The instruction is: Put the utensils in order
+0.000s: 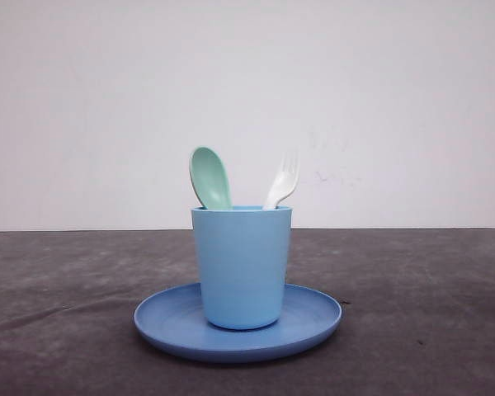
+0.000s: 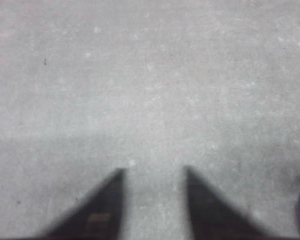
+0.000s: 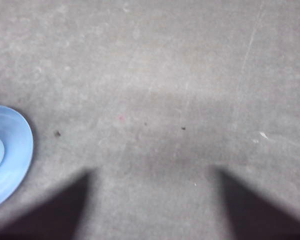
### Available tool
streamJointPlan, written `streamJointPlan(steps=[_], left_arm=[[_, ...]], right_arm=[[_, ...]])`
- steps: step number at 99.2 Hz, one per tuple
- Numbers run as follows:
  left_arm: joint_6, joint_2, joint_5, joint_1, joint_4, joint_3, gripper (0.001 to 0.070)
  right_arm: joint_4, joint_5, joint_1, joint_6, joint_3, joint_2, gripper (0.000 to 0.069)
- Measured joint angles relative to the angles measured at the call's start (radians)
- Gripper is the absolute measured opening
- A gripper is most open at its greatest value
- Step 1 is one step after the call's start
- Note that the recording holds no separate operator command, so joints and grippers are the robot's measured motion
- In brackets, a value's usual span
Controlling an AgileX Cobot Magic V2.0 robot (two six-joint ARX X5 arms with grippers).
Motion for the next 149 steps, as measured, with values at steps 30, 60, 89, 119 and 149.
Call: streamJointPlan(steps=[30, 60, 89, 119, 149], left_arm=[[0.000, 0.000, 0.000, 0.000, -0.023, 0.000, 0.0023], [0.000, 0.000, 0.000, 0.000, -0.023, 0.000, 0.0023], [0.001, -0.116, -0.039, 0.045, -0.007, -0.051, 0.0023], [-0.014, -0.543, -0.046, 0.101, 0.231, -0.441, 0.0023], [-0.031, -0.794, -0.045, 0.101, 0.369, -0.731, 0.0023]], right_arm=[[0.001, 0.000, 0.000, 0.000, 0.000, 0.000, 0.0008], [0.058, 0.000, 0.000, 0.000, 0.000, 0.000, 0.0007], [0.116, 0.000, 0.000, 0.000, 0.000, 0.000, 0.0007], [0.176, 0.000, 0.000, 0.000, 0.000, 0.000, 0.0007], [0.224, 0.000, 0.000, 0.000, 0.000, 0.000, 0.0007]])
